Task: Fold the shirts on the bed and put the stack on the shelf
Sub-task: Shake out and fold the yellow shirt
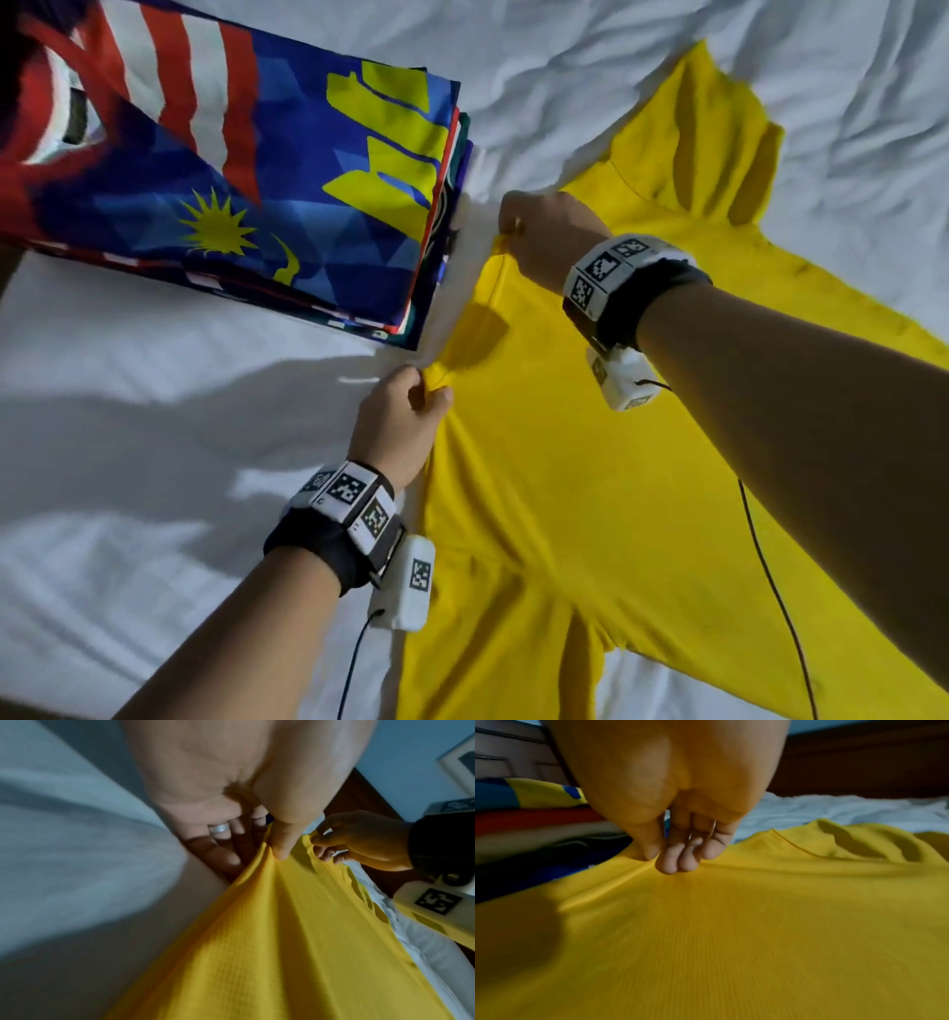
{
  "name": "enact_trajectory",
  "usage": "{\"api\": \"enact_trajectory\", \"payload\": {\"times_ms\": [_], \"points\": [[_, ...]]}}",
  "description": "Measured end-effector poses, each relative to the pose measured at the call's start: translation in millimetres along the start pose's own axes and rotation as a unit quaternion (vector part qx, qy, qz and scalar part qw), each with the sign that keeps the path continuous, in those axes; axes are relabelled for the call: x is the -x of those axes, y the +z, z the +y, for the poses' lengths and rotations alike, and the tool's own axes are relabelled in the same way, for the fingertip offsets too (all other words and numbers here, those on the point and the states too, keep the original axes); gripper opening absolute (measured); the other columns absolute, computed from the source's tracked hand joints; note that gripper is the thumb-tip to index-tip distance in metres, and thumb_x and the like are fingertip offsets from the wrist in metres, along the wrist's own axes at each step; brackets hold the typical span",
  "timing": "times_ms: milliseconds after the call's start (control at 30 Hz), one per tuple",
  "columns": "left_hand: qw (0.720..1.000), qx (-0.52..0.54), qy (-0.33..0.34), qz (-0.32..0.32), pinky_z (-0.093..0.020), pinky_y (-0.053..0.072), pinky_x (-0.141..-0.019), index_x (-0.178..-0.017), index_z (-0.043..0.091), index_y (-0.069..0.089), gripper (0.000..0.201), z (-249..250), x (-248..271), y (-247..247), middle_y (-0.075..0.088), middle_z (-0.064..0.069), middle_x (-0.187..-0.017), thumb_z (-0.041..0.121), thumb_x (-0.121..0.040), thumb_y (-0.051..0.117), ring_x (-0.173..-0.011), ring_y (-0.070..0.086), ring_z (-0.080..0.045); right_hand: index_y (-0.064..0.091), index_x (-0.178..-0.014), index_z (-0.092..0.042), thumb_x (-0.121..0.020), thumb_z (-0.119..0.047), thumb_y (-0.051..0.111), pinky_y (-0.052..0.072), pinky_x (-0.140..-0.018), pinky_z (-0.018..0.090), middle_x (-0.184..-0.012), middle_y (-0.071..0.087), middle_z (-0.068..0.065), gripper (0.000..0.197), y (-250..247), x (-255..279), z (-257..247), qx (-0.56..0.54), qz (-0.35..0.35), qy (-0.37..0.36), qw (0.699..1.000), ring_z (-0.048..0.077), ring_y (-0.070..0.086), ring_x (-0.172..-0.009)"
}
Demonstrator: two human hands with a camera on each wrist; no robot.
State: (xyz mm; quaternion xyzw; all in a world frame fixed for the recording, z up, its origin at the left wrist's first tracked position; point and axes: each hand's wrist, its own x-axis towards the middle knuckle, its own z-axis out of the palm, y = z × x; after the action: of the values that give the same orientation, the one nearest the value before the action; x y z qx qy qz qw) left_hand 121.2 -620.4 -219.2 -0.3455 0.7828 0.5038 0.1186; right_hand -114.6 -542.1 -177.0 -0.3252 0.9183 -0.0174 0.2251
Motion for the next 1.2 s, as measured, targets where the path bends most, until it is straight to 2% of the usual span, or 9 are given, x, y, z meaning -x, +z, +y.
{"api": "enact_trajectory", "payload": {"times_ms": [133, 300, 367, 533, 733, 867, 1000, 1100, 1200], "points": [[0.999, 0.036, -0.022, 0.009, -0.027, 0.039, -0.058, -0.075, 0.02, 0.057, 0.03, -16, 17, 2, 0.06, 0.005, -0.069, 0.042, -0.09, 0.07, -0.067, 0.057, -0.013, 0.051, -0.131, -0.026, -0.098, -0.015, 0.053, 0.052, -0.078, 0.036, -0.112, 0.066, 0.008, 0.035, 9, 13, -2, -0.039, -0.045, -0.009, 0.998, 0.029, 0.062, -0.103], [0.99, 0.004, -0.049, -0.13, -0.041, 0.052, -0.061, -0.076, 0.006, 0.063, 0.054, -35, 38, -4, 0.067, -0.009, -0.067, 0.058, -0.074, 0.076, -0.064, 0.065, -0.027, 0.037, -0.148, -0.024, -0.096, -0.021, 0.058, 0.047, -0.097, 0.04, -0.135, 0.06, 0.003, 0.056, 13, 50, 3, -0.077, -0.026, -0.002, 0.997, 0.028, 0.052, -0.125], [0.987, -0.02, -0.045, -0.155, -0.038, 0.053, -0.058, -0.079, 0.007, 0.067, 0.04, -39, 49, -6, 0.069, -0.011, -0.065, 0.047, -0.083, 0.073, -0.056, 0.067, -0.025, 0.041, -0.146, -0.021, -0.096, -0.022, 0.058, 0.044, -0.099, 0.04, -0.14, 0.055, 0.006, 0.053, 21, 77, 7, -0.082, -0.019, 0.001, 0.996, 0.029, 0.049, -0.127], [0.997, -0.021, -0.073, -0.029, -0.024, 0.045, -0.048, -0.072, 0.013, 0.065, 0.032, -48, 85, -4, 0.061, -0.003, -0.047, 0.033, -0.097, 0.063, -0.039, 0.058, -0.019, 0.049, -0.141, -0.016, -0.099, -0.023, 0.053, 0.042, -0.102, 0.042, -0.14, 0.051, 0.006, 0.043, 54, 171, 27, -0.094, -0.039, 0.03, 0.994, 0.028, 0.043, -0.129], [0.988, -0.057, -0.108, -0.099, -0.036, 0.052, -0.057, -0.066, 0.015, 0.065, 0.027, -69, 132, -3, 0.063, -0.003, -0.052, 0.037, -0.076, 0.076, -0.058, 0.066, -0.03, 0.057, -0.129, -0.014, -0.087, -0.035, 0.064, 0.047, -0.09, 0.043, -0.126, 0.052, 0.008, 0.047, 106, 300, 55, -0.05, -0.074, 0.006, 0.996, 0.031, 0.049, -0.113], [0.982, -0.128, -0.117, 0.075, -0.04, 0.055, -0.074, -0.074, 0.022, 0.063, 0.014, -71, 161, 5, 0.07, -0.006, -0.08, 0.022, -0.082, 0.075, -0.083, 0.069, -0.034, 0.06, -0.108, -0.017, -0.069, -0.041, 0.072, 0.051, -0.07, 0.042, -0.105, 0.058, 0.007, 0.048, 143, 377, 84, 0.02, -0.097, -0.035, 0.994, 0.031, 0.057, -0.089], [0.946, -0.293, 0.035, 0.136, -0.046, 0.048, -0.082, -0.106, 0.02, 0.062, 0.03, -33, 193, 54, 0.059, -0.011, -0.105, 0.03, -0.081, 0.074, -0.098, 0.058, -0.036, 0.064, -0.099, -0.014, -0.066, -0.033, 0.079, 0.052, -0.063, 0.042, -0.101, 0.06, 0.01, 0.042, 161, 429, 130, 0.069, -0.063, -0.005, 0.996, 0.034, 0.059, -0.082], [0.9, -0.391, 0.191, 0.006, -0.046, 0.048, -0.08, -0.112, 0.021, 0.061, 0.039, -4, 209, 116, 0.056, -0.008, -0.111, 0.042, -0.081, 0.073, -0.1, 0.055, -0.035, 0.065, -0.09, -0.012, -0.059, -0.026, 0.087, 0.05, -0.054, 0.041, -0.091, 0.061, 0.011, 0.04, 165, 460, 165, 0.075, -0.055, 0.047, 0.995, 0.034, 0.059, -0.072], [0.846, -0.475, 0.215, -0.112, -0.046, 0.042, -0.092, -0.127, 0.025, 0.053, 0.051, 17, 210, 164, 0.048, -0.004, -0.125, 0.05, -0.084, 0.068, -0.117, 0.047, -0.031, 0.067, -0.096, -0.011, -0.069, -0.025, 0.083, 0.05, -0.056, 0.043, -0.092, 0.061, 0.012, 0.035, 164, 489, 200, 0.058, -0.07, 0.114, 0.989, 0.035, 0.06, -0.076]]}}
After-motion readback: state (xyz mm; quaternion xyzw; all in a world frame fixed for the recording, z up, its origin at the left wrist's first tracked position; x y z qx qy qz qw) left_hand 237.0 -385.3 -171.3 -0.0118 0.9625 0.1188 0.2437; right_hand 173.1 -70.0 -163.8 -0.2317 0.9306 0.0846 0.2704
